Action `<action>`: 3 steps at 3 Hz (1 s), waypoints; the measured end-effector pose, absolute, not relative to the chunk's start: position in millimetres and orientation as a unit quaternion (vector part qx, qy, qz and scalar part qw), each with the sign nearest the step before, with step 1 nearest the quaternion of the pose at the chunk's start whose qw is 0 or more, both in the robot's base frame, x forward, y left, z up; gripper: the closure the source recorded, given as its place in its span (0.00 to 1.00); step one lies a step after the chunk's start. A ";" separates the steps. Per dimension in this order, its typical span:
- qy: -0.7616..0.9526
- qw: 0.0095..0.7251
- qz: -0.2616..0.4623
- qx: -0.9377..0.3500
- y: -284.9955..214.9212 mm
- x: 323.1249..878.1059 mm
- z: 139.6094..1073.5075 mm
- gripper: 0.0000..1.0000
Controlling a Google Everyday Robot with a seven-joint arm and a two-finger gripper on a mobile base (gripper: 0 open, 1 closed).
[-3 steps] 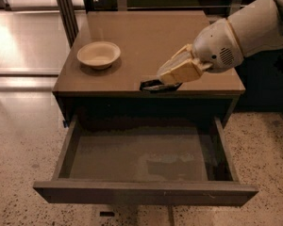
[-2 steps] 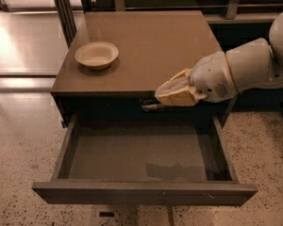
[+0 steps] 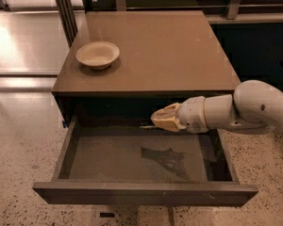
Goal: Place rxbar chocolate into top drawer
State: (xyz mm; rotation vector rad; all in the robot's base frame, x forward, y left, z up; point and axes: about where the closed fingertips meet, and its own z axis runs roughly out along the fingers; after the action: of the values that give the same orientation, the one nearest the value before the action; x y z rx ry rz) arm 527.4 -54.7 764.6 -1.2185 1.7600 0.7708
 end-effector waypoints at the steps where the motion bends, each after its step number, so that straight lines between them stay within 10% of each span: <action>1: 0.730 0.450 0.274 -0.435 -72.3 582.2 720.9 1.00; 3: 0.754 0.460 0.264 -0.388 -91.4 627.4 675.2 0.85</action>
Offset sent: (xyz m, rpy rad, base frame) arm 0.1486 -0.0683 -0.1334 0.0463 0.0284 -0.3720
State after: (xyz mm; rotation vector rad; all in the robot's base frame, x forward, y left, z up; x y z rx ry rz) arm 627.4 -91.4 675.2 -0.9540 1.8564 0.6489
